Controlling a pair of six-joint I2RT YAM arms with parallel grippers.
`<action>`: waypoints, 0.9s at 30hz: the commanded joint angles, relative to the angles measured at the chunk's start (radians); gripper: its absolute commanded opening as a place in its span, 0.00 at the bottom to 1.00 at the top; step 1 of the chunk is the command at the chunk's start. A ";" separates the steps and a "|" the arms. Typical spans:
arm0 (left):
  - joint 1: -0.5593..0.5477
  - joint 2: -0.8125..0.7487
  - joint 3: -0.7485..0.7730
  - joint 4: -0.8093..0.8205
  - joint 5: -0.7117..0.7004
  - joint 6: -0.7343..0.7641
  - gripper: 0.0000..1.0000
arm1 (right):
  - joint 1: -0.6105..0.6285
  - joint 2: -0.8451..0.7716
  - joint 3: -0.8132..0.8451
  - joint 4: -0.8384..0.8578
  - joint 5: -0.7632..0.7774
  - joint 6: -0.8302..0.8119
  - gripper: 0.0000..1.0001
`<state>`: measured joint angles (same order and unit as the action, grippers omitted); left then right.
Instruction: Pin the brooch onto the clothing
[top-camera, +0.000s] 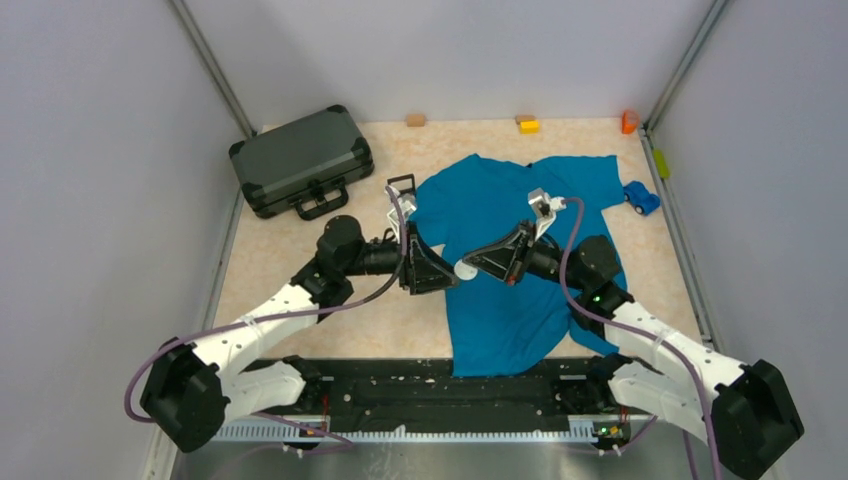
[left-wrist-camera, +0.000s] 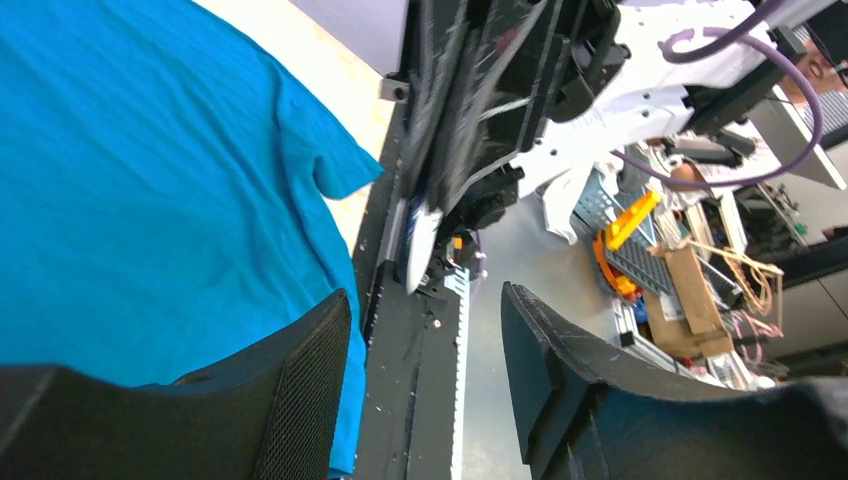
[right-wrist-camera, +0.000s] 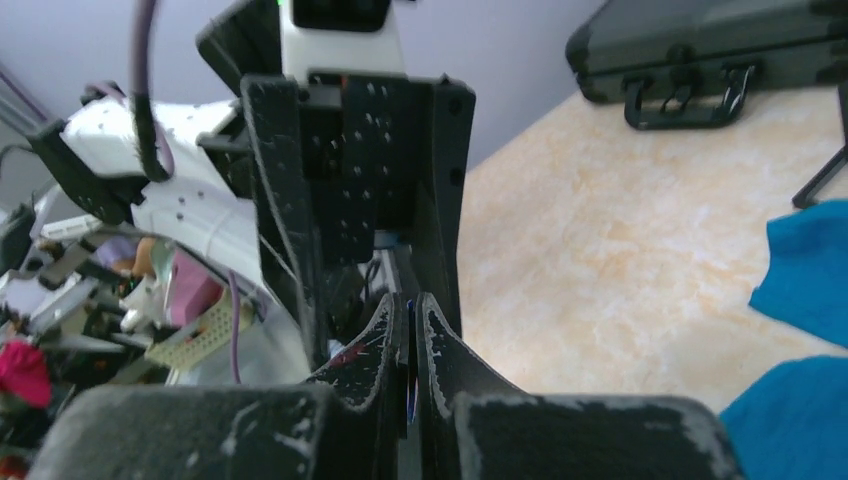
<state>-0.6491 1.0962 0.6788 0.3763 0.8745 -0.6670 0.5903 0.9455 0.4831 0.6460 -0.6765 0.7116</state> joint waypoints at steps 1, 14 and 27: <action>0.000 -0.047 -0.067 0.184 -0.119 -0.059 0.61 | -0.006 -0.064 -0.039 0.234 0.154 0.055 0.00; -0.028 0.018 -0.028 0.381 -0.199 -0.146 0.58 | -0.005 -0.065 -0.136 0.444 0.251 0.133 0.00; -0.073 0.110 0.013 0.463 -0.204 -0.186 0.23 | -0.005 -0.051 -0.151 0.472 0.253 0.156 0.00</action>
<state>-0.7162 1.1923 0.6460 0.7559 0.6716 -0.8417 0.5903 0.8932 0.3336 1.0595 -0.4286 0.8604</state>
